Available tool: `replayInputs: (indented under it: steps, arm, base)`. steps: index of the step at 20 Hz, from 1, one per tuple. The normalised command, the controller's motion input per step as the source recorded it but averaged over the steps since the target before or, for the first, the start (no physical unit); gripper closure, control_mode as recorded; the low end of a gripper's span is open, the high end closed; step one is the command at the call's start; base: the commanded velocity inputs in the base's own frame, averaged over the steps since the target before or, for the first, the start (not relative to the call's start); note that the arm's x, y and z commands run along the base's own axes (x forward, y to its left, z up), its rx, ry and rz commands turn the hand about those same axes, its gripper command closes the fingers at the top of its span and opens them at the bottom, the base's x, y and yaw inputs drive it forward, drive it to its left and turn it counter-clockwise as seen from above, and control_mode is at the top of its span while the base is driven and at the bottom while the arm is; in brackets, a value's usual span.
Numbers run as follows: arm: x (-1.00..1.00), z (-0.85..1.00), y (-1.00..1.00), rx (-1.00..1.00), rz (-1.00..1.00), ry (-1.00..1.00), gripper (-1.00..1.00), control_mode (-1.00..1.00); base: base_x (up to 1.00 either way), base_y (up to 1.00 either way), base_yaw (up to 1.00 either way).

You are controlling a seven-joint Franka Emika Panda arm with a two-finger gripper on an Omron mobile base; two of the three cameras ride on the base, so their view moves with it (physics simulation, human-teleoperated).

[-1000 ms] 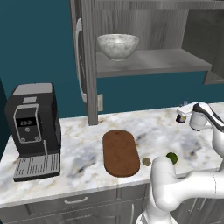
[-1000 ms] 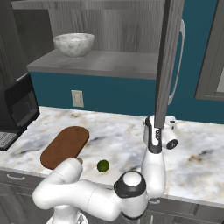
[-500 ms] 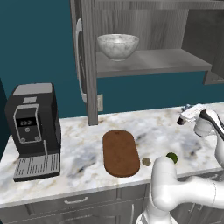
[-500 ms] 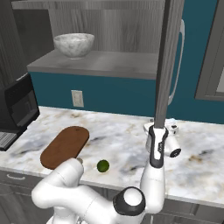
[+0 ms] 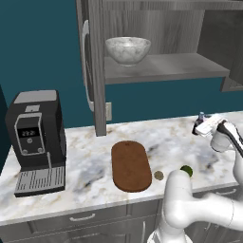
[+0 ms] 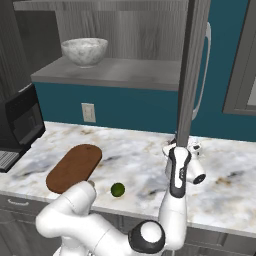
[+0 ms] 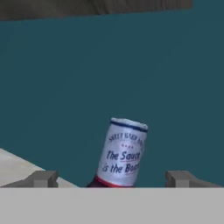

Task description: Open the cabinet. Place the bowl and condiment on the counter. Then place the lime and garlic on the cutting board.

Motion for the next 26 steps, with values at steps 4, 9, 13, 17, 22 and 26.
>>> replayInputs:
  steps: [4, 9, 13, 17, 22, 26]
  arm:
    - [-0.61, 0.54, 0.00, -0.10, 0.00, 0.00, -1.00, -1.00]
    - [-0.89, 0.39, 0.06, -0.14, -0.04, 0.00, -1.00, -1.00]
    - [-1.00, 0.36, 0.17, -0.14, -0.12, 0.00, -1.00, -1.00]
    - [-0.94, 0.48, 0.42, -0.22, -0.17, 0.00, -1.00, -1.00]
    - [-0.70, 0.57, 0.85, -0.31, -0.19, 0.00, -1.00, -1.00]
    - [-0.50, 0.76, 0.92, -0.37, -0.17, 0.00, -1.00, -1.00]
  base:
    - [0.00, 0.00, 0.00]
    - [0.00, 0.00, 0.00]
    - [0.00, 0.00, 0.00]
    - [0.00, 0.00, 0.00]
    - [0.00, 0.00, 0.00]
    - [0.00, 0.00, 0.00]
